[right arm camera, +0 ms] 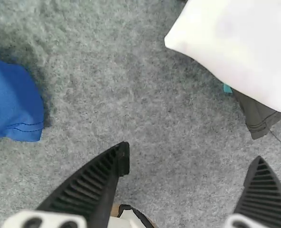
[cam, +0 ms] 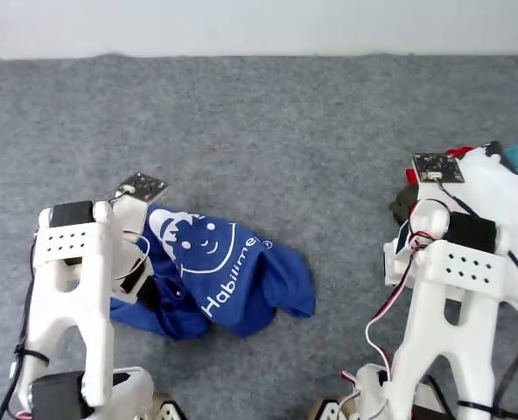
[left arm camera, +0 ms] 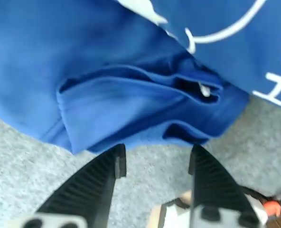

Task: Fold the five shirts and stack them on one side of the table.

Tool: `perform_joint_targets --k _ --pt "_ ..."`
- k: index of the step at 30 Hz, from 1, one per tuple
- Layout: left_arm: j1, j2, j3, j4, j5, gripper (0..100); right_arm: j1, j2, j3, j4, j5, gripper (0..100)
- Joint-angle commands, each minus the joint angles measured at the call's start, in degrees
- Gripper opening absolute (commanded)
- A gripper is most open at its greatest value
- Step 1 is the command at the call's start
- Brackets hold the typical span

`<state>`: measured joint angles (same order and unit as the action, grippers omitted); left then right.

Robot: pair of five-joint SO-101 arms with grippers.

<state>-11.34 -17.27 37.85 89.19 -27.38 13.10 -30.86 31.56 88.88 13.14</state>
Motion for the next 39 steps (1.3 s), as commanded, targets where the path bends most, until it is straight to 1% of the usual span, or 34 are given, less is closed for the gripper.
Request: perform_joint_targets --k 1,4,10,16,19,24,26,29,32,36,38,39 --pt "-0.18 -0.62 1.27 -0.97 -1.23 21 -0.4 -0.13 -0.18 -0.31 -0.62 37.6" --pt "-0.18 -0.62 5.23 -2.02 -4.4 21 -0.4 -0.13 -0.18 -0.31 -0.62 37.6" --pt "-0.26 -0.62 13.05 -13.63 -4.31 21 -0.4 -0.13 -0.18 -0.31 -0.79 37.6" --pt "-0.18 -1.14 13.76 -14.68 -1.49 21 -0.4 -0.04 -0.18 -0.4 -0.79 37.6" --pt "-0.18 -1.14 13.67 -14.59 -1.58 16 -0.48 -0.04 -0.18 -0.4 -0.79 37.6" --pt "-0.18 -1.14 13.05 -14.42 -1.67 1 -0.48 -0.04 -0.18 -0.4 -0.88 37.6" --pt "-0.18 -1.14 13.05 -14.15 -1.67 2 -0.48 -0.04 -0.18 -0.4 -0.88 37.6" --pt "0.26 -1.23 10.86 -10.64 -1.49 1 -0.48 -0.04 -0.18 -0.4 -0.88 37.6" --pt "2.2 -1.23 4.35 -2.55 -1.32 1 -0.48 -0.04 -0.18 -0.4 -0.88 37.6" --pt "5.98 -3.52 -9.8 8.18 3.08 1 -0.48 -0.04 -0.18 -0.4 -0.7 37.6" --pt "8.26 -7.21 -17.89 11.16 5.27 1 -0.48 -0.04 -0.18 -0.4 -0.7 37.6" --pt "9.41 -9.41 -21.32 11.25 6.59 1 -0.48 -0.04 -0.18 -0.4 -0.7 37.6"
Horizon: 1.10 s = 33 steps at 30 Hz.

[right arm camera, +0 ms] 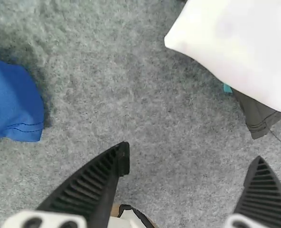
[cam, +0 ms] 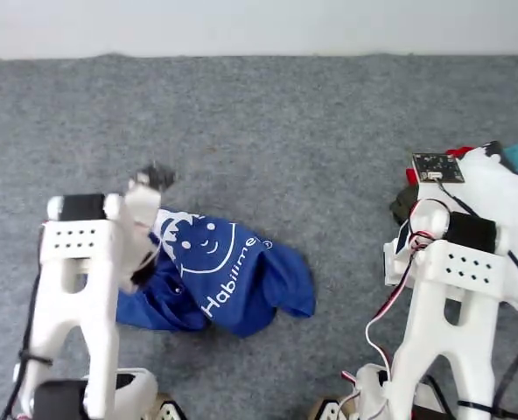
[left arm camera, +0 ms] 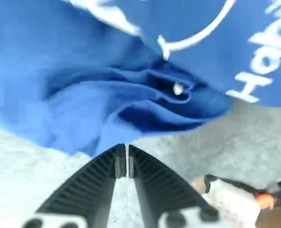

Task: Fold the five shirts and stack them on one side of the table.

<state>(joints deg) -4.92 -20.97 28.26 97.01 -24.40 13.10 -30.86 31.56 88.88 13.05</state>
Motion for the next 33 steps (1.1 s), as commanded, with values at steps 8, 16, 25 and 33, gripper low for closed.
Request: perform_joint_targets --k 8,16,25,33 --pt "10.2 -16.0 -13.41 3.43 8.09 2 -0.48 -0.04 -0.18 -0.4 -0.62 37.6" --pt "0.79 -6.68 10.15 -4.04 7.74 14 -0.48 -0.04 -0.18 -0.4 -0.62 37.6" --pt "-5.1 5.27 11.3 -13.98 7.74 23 -0.48 -0.04 -0.18 -0.4 -0.53 37.6" --pt "-5.1 10.9 11.56 -17.93 7.82 23 -0.48 -0.04 -0.18 -0.31 -0.53 37.6"
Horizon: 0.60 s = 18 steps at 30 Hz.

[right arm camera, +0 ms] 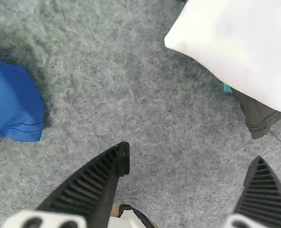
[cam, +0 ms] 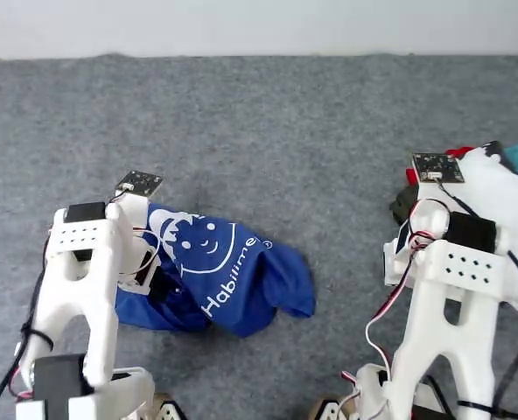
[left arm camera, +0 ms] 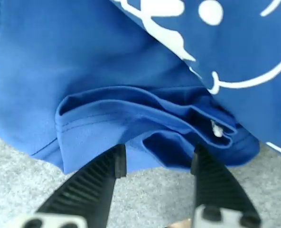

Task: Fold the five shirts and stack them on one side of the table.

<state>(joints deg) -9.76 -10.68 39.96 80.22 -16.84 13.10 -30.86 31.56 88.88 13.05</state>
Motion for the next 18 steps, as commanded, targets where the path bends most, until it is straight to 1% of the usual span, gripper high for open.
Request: perform_joint_targets --k 1,11,13,18 --pt "-0.35 0.97 -0.04 -1.67 0.26 23 -0.48 -0.04 -0.18 -0.31 -0.53 37.6" --pt "-0.26 5.45 -0.04 -4.31 0.18 21 -0.48 -0.04 -0.18 -0.31 -0.7 37.6" --pt "-0.26 5.45 -0.04 -5.01 0.18 17 -0.48 -0.04 -0.18 -0.31 -0.7 37.6" --pt "-0.26 5.45 -0.13 -4.66 0.18 2 -0.48 -0.04 -0.18 -0.31 -0.7 37.6"
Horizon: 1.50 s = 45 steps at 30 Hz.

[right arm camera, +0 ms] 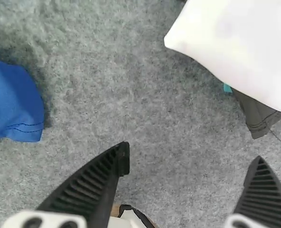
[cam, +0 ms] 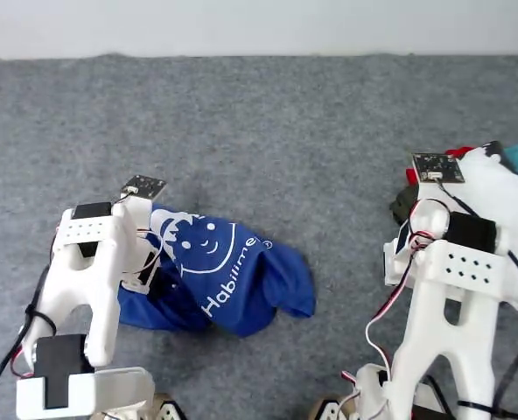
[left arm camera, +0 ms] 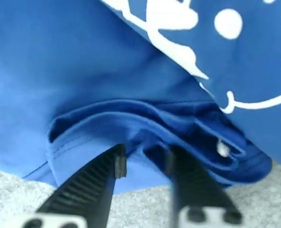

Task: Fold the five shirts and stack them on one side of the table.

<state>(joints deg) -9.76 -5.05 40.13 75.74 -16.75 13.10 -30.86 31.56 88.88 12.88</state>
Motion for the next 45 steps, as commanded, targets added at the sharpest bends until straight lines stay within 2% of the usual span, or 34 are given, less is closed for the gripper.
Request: perform_joint_targets --k 1,16,29,36,41,45 --pt "-0.26 -0.18 -0.31 -0.18 0.09 1 -0.48 -0.04 -0.18 -0.31 -0.53 37.6" --pt "-0.18 -2.37 -0.75 3.96 0.18 1 -0.48 0.13 -0.18 -0.4 -0.62 37.6" --pt "-0.18 -40.97 -7.16 18.99 0.44 1 -0.48 0.48 -0.18 -0.48 -0.79 37.6" --pt "-0.62 -61.01 -10.51 20.48 2.29 1 -0.66 0.48 -0.18 -0.48 -0.79 37.6" --pt "-0.62 -69.54 -18.33 20.13 9.41 1 -5.76 0.22 -0.09 0.04 -0.79 37.6" --pt "-0.62 -69.71 -19.47 20.57 9.85 1 -10.95 0.04 2.2 -0.4 -0.26 37.6"
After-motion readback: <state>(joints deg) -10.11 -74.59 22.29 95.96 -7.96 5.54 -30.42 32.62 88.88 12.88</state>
